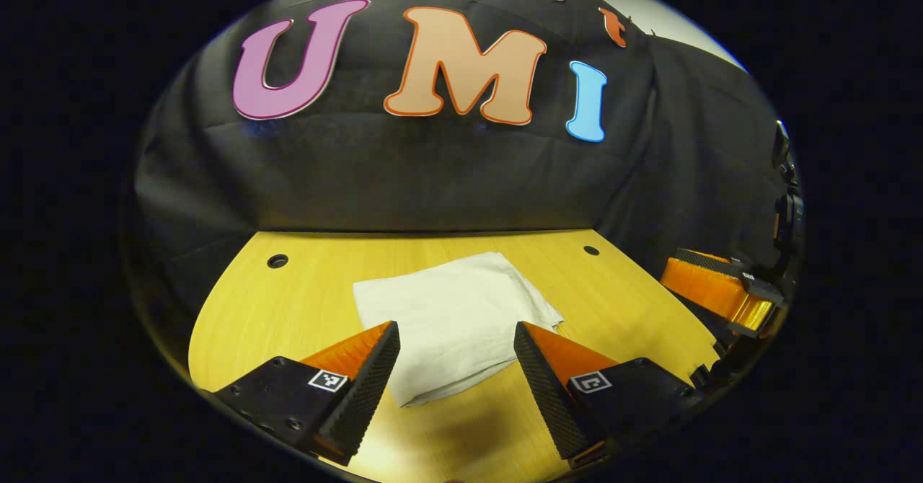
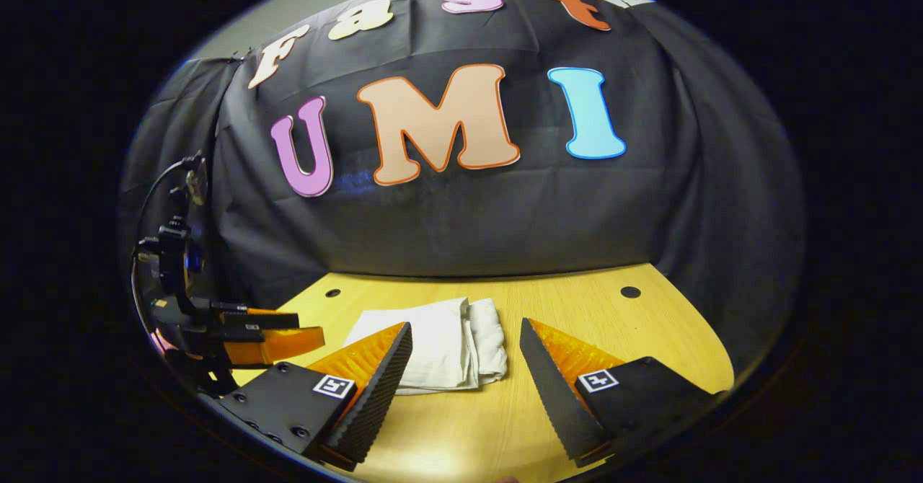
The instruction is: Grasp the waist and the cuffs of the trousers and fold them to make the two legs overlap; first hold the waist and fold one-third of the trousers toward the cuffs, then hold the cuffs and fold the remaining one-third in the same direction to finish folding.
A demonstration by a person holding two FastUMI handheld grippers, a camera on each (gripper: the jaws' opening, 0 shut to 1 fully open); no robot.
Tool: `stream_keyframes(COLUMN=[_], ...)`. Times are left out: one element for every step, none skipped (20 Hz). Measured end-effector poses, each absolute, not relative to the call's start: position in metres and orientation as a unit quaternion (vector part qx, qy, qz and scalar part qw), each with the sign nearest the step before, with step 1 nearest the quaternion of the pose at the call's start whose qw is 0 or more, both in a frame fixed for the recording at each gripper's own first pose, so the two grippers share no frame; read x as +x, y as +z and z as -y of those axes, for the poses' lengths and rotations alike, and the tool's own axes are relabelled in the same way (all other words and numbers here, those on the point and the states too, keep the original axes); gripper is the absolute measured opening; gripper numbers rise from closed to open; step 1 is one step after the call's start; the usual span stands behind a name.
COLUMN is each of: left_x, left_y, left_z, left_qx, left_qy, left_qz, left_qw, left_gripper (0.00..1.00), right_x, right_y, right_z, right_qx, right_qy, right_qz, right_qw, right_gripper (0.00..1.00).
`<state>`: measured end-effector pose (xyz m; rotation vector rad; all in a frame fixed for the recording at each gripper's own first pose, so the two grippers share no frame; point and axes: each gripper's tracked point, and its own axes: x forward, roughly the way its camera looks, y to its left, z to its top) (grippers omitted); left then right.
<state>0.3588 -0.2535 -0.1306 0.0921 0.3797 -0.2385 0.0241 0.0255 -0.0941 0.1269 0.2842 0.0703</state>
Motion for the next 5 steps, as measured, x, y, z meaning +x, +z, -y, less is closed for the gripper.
stream_keyframes(left_x=[0.351, 0.343, 0.336, 0.331, 0.328], left_y=[-0.128, -0.126, -0.126, -0.125, -0.125], left_z=[0.248, 0.243, 0.235, 0.229, 0.223], left_qx=[0.041, 0.038, 0.039, 0.042, 0.047], left_qy=[-0.115, -0.113, -0.109, -0.105, -0.102], left_qz=[-0.189, -0.190, -0.193, -0.196, -0.195], left_qw=[0.974, 0.974, 0.974, 0.974, 0.974], left_gripper=[0.96, 0.96, 0.96, 0.96, 0.96], right_x=[0.019, 0.013, 0.007, 0.001, -0.004], right_y=[-0.091, -0.090, -0.090, -0.090, -0.090], right_z=[-0.026, -0.027, -0.027, -0.027, -0.029], right_qx=[0.065, 0.065, 0.064, 0.063, 0.063], right_qy=[0.029, 0.025, 0.020, 0.015, 0.011], right_qz=[-0.139, -0.139, -0.141, -0.144, -0.146], right_qw=[0.988, 0.988, 0.988, 0.988, 0.987], right_gripper=[0.97, 0.97, 0.96, 0.96, 0.96])
